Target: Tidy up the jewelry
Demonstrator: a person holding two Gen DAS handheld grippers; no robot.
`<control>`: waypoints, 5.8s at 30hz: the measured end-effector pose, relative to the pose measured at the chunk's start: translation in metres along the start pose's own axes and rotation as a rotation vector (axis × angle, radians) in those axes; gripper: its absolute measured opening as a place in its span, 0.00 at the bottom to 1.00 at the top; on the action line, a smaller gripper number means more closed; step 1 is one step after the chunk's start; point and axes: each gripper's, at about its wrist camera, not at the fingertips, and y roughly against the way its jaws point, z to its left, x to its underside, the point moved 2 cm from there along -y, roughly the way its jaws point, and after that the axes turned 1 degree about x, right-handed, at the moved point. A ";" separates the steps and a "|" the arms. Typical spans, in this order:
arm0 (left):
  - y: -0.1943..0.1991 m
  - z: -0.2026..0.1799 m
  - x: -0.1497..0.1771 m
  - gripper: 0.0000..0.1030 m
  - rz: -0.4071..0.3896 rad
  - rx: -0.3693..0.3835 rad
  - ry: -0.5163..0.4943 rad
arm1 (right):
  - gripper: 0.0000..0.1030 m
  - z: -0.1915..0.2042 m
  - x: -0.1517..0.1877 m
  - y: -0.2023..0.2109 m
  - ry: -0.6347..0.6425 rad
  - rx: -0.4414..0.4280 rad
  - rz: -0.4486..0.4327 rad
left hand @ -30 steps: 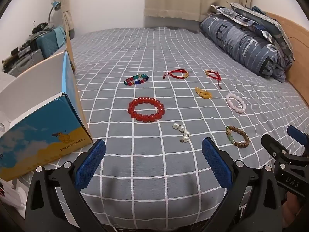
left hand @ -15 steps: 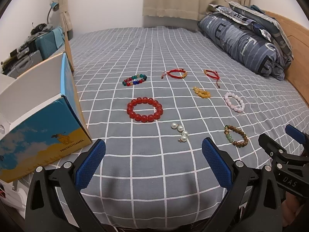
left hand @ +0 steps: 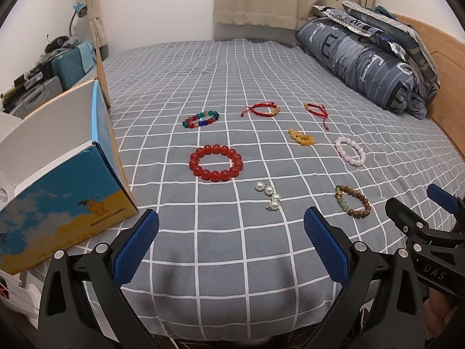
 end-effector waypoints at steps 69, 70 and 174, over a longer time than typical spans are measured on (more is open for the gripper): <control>-0.055 0.014 -0.085 0.94 0.065 -0.005 0.037 | 0.92 -0.017 -0.083 -0.064 0.006 0.015 0.101; -0.063 0.016 -0.088 0.94 0.073 -0.007 0.041 | 0.92 -0.020 -0.085 -0.074 0.001 0.023 0.119; 0.059 0.265 -0.127 0.13 0.061 -0.277 0.322 | 0.10 0.311 -0.215 -0.004 0.417 -0.499 -0.015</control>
